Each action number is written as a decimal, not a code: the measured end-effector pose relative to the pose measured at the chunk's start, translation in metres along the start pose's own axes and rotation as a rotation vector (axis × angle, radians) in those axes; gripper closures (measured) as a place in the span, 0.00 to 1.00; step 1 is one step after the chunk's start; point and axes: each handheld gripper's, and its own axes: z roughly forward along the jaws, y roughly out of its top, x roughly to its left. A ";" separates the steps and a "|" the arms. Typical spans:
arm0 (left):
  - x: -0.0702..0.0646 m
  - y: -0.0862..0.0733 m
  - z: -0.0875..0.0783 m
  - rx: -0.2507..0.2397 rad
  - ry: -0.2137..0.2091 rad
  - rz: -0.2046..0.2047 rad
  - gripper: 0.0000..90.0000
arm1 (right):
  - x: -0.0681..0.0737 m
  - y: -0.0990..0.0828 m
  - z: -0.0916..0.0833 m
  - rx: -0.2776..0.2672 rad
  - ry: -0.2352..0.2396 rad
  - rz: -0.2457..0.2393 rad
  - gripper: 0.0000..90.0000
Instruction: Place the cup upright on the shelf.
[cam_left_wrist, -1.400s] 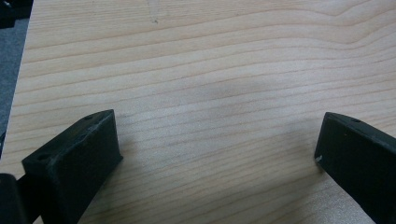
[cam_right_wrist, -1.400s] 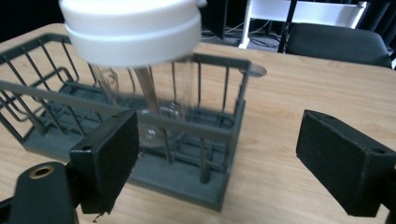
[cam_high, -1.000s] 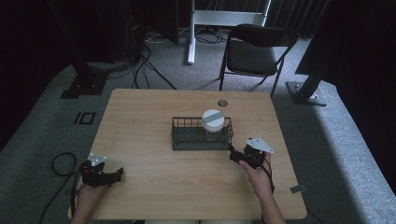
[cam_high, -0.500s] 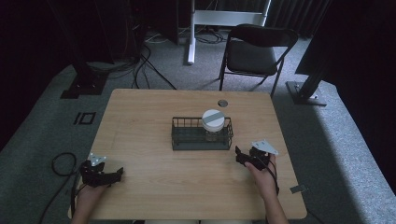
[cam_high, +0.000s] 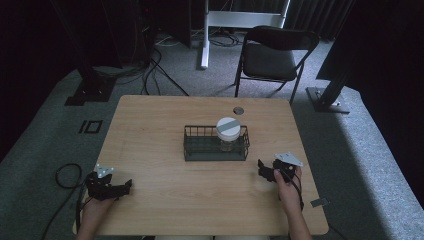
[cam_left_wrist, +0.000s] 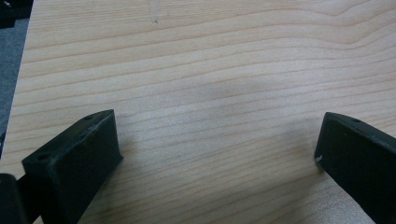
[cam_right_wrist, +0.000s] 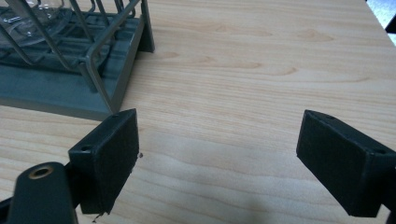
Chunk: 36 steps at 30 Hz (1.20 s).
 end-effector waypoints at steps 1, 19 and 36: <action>0.000 0.000 0.000 0.000 0.000 0.000 0.00 | -0.001 0.000 0.000 0.004 -0.001 0.001 0.14; 0.000 0.000 0.000 0.000 0.000 0.000 0.00 | -0.011 -0.012 0.009 0.083 -0.046 0.004 0.14; 0.000 0.000 0.000 -0.001 0.000 0.000 0.00 | -0.019 -0.016 0.011 0.174 -0.049 0.009 0.13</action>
